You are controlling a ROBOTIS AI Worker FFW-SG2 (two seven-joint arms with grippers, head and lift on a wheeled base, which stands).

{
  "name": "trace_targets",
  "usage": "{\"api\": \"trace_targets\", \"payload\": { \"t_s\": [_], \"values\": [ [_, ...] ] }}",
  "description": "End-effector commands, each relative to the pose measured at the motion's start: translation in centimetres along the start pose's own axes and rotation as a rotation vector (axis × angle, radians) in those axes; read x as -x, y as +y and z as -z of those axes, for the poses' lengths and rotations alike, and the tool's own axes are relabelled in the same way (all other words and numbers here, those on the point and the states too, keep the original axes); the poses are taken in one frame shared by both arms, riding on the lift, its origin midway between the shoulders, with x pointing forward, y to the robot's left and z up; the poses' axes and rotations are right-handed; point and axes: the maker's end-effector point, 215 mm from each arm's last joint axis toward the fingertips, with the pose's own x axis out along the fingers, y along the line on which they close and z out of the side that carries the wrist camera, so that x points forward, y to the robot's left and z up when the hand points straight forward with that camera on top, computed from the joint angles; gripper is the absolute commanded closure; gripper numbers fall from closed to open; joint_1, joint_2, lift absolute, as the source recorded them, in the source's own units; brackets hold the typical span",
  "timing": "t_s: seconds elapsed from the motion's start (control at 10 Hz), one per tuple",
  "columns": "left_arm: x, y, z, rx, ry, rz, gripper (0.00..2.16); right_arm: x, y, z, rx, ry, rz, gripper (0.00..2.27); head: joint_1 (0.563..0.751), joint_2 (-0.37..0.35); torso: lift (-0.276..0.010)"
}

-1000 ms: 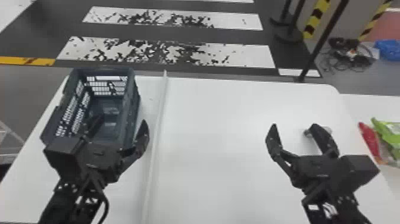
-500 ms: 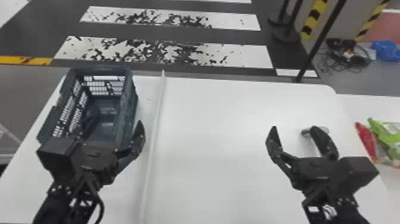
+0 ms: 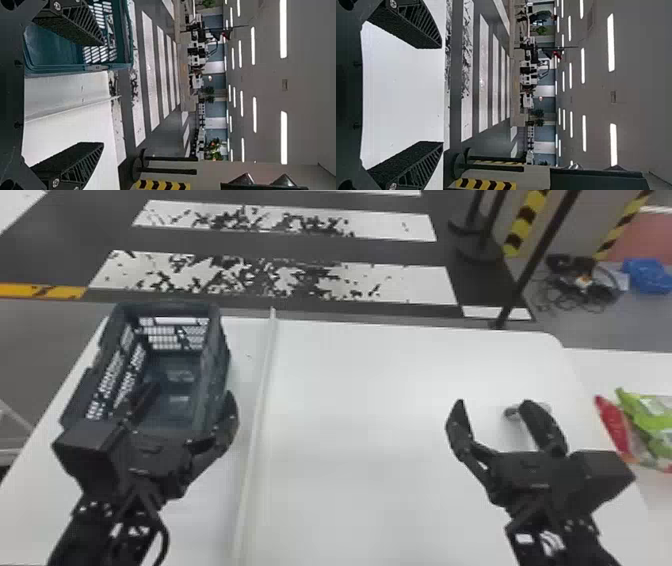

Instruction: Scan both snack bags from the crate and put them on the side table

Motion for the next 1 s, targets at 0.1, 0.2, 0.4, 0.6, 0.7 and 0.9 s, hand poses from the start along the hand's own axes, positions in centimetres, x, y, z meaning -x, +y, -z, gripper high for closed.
{"api": "trace_targets", "payload": {
  "t_s": [0.1, 0.2, 0.4, 0.6, 0.7, 0.9],
  "values": [
    [-0.13, 0.07, 0.04, 0.001, 0.0, -0.002, 0.1, -0.21, -0.12, 0.31, -0.001, 0.004, 0.002, 0.06, 0.695, -0.05, -0.087],
    [-0.18, 0.07, -0.04, 0.002, -0.003, -0.003, 0.1, -0.28, -0.19, 0.43, -0.002, 0.006, 0.004, 0.06, 0.695, -0.05, -0.087],
    [-0.22, 0.1, 0.05, 0.005, -0.003, -0.006, 0.1, -0.29, -0.54, 0.68, -0.019, 0.008, 0.012, 0.06, 0.695, -0.051, -0.087],
    [-0.23, 0.09, 0.04, 0.007, -0.004, -0.008, 0.1, -0.36, -0.63, 0.41, -0.021, -0.005, 0.013, 0.06, 0.695, -0.055, -0.087],
    [-0.28, 0.1, -0.03, 0.008, -0.005, -0.009, 0.1, -0.25, -0.79, 0.43, -0.023, -0.005, 0.017, 0.06, 0.695, -0.056, -0.087],
    [-0.12, 0.01, -0.04, 0.018, -0.005, -0.014, 0.1, -0.24, -0.96, 0.13, -0.027, -0.016, 0.022, 0.06, 0.695, -0.06, -0.087]
  ]
}}
